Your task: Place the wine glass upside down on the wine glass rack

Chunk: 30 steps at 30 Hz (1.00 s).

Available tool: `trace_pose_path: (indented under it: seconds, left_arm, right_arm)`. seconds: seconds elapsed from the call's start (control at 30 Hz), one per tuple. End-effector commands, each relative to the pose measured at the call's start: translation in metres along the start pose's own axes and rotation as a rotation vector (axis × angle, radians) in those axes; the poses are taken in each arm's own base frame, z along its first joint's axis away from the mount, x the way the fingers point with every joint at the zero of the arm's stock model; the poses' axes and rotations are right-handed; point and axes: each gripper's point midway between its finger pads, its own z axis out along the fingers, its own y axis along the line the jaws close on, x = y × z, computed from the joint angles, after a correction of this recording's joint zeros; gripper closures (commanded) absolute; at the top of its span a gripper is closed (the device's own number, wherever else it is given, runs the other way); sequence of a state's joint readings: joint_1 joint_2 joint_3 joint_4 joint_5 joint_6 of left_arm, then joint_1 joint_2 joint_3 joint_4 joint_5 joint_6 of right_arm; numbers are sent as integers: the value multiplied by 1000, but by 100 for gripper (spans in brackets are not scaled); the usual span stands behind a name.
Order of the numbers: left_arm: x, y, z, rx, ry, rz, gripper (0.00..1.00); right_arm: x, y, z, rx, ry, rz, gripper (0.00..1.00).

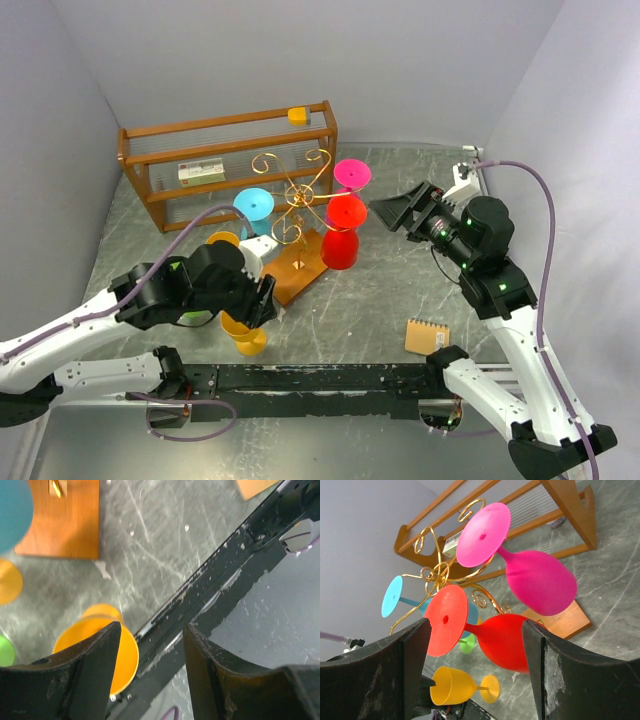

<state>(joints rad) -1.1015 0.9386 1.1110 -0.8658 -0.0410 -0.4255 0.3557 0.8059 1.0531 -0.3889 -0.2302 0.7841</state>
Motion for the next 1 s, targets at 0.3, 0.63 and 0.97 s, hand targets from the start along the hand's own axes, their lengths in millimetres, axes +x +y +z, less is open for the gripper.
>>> trace_pose_path:
  seconds: [0.3,0.63,0.97]
  left_arm:
    - [61,28,-16,-158,173,-190,33]
    - [72,30,8,-154,185,-187,35]
    - [79,35,24,-180,216,-162,51]
  right_arm:
    - [-8,-1,-5,20,-36,-57,26]
    - [-10,0,-6,19,-41,-45,26]
    - [-11,-1,-6,29,-45,-36,26]
